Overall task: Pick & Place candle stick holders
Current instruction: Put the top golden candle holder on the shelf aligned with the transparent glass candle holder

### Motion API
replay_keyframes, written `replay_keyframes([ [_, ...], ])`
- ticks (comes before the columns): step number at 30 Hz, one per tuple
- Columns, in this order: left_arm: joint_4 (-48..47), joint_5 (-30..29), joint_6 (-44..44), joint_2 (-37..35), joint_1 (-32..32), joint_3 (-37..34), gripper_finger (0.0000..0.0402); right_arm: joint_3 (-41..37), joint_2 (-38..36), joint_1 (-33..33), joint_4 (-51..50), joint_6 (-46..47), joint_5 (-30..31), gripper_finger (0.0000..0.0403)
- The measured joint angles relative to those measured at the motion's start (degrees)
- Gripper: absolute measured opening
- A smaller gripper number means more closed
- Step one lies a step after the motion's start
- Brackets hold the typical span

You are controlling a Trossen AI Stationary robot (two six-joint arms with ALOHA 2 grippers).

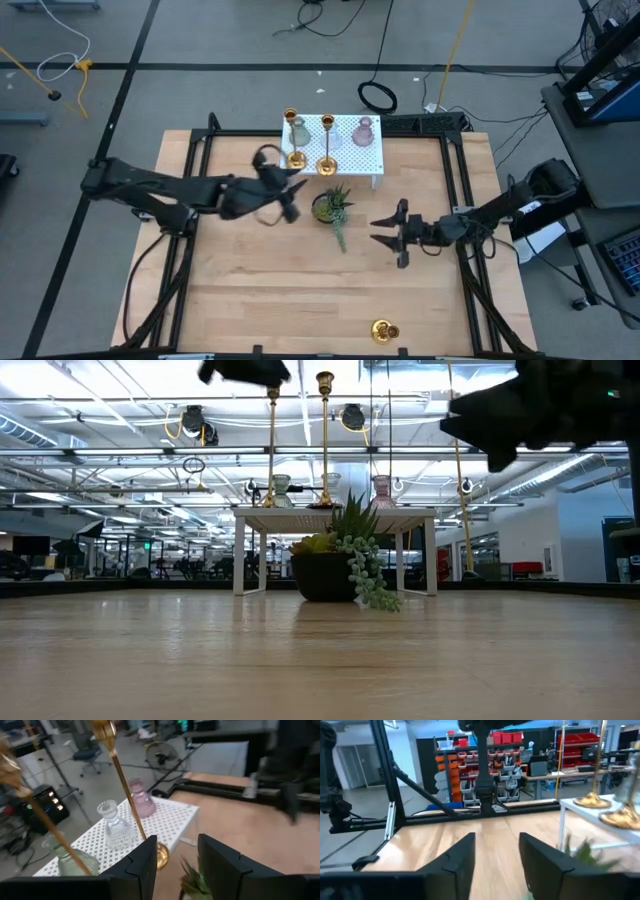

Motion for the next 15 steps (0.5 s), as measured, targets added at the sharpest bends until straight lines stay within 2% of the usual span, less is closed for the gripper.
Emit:
replay_keyframes([
  [8, -10.1, 0.01, -1.97, -12.19, -7.37, 0.0, 0.0147, 13.96, 11.78, -6.74, -2.49, -4.08, -1.28, 0.0018],
  [11, -12.38, 0.01, -1.77, -15.06, -9.26, 0.0, 0.0132, 19.18, 13.99, -10.7, -7.63, -2.64, -1.23, 0.0008],
  [15, -14.32, -0.02, -1.54, -17.62, -10.85, 0.0, 0.0096, 26.7, 17.25, -16.52, -20.9, 1.16, -3.18, 0.0001],
])
